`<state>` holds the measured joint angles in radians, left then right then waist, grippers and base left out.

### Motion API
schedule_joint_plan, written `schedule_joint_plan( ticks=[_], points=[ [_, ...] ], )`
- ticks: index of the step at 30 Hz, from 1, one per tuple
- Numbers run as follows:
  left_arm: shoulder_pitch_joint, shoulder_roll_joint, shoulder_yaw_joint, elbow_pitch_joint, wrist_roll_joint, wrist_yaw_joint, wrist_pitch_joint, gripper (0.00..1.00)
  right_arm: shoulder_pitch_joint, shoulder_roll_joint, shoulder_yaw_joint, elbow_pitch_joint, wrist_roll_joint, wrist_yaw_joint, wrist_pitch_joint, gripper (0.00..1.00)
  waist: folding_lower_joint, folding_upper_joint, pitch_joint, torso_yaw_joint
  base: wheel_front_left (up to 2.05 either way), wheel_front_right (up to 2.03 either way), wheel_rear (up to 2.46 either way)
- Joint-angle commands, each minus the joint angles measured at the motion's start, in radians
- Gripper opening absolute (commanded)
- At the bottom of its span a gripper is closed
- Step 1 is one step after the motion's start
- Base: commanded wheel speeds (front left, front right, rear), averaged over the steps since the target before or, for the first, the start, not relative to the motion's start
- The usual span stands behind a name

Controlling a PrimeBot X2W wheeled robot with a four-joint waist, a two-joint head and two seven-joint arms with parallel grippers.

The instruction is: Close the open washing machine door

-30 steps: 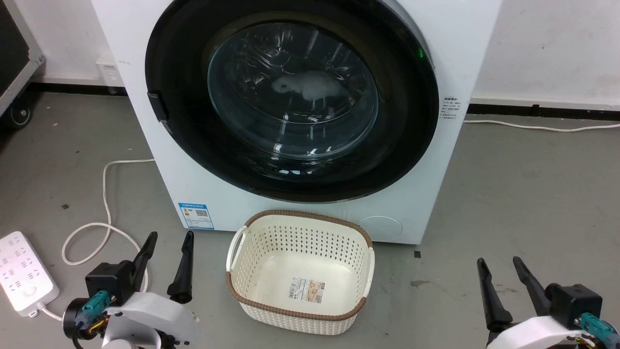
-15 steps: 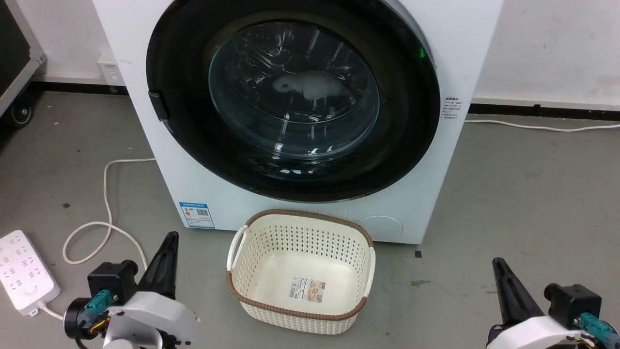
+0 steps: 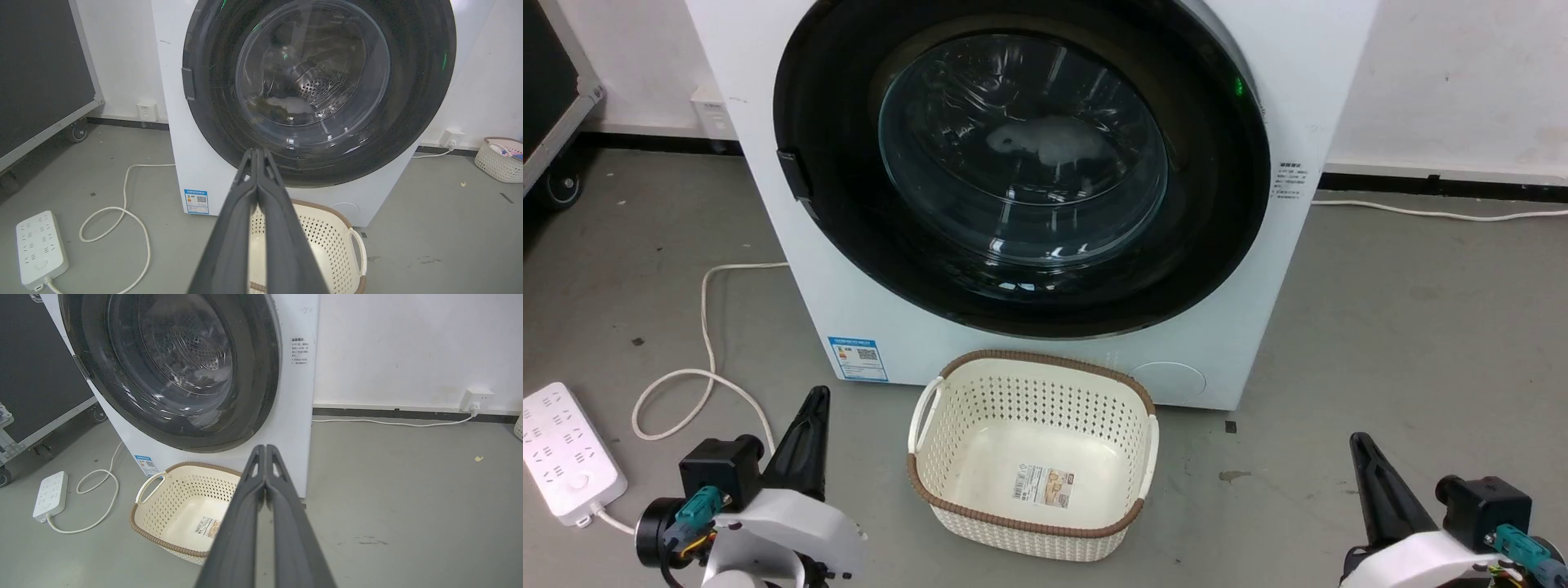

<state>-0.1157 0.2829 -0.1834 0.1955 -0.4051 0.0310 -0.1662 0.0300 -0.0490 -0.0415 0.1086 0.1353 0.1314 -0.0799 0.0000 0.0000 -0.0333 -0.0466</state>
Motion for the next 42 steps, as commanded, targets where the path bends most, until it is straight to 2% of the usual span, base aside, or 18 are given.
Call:
schedule_joint_plan(
  ticks=[1, 42],
  points=[
    [0.014, -0.009, 0.006, -0.008, 0.015, -0.005, 0.006, 0.0, -0.005, 0.0, 0.003, -0.011, -0.009, 0.0, 0.005, 0.0, 0.0, 0.0, 0.0, 0.001, 0.0, 0.0, 0.0],
    [0.058, -0.106, 0.083, -0.089, 0.184, -0.016, 0.075, 0.0, -0.016, -0.001, 0.019, -0.053, -0.064, 0.0, 0.038, 0.0, 0.0, 0.0, 0.015, 0.021, 0.0, 0.0, 0.0]
  ],
)
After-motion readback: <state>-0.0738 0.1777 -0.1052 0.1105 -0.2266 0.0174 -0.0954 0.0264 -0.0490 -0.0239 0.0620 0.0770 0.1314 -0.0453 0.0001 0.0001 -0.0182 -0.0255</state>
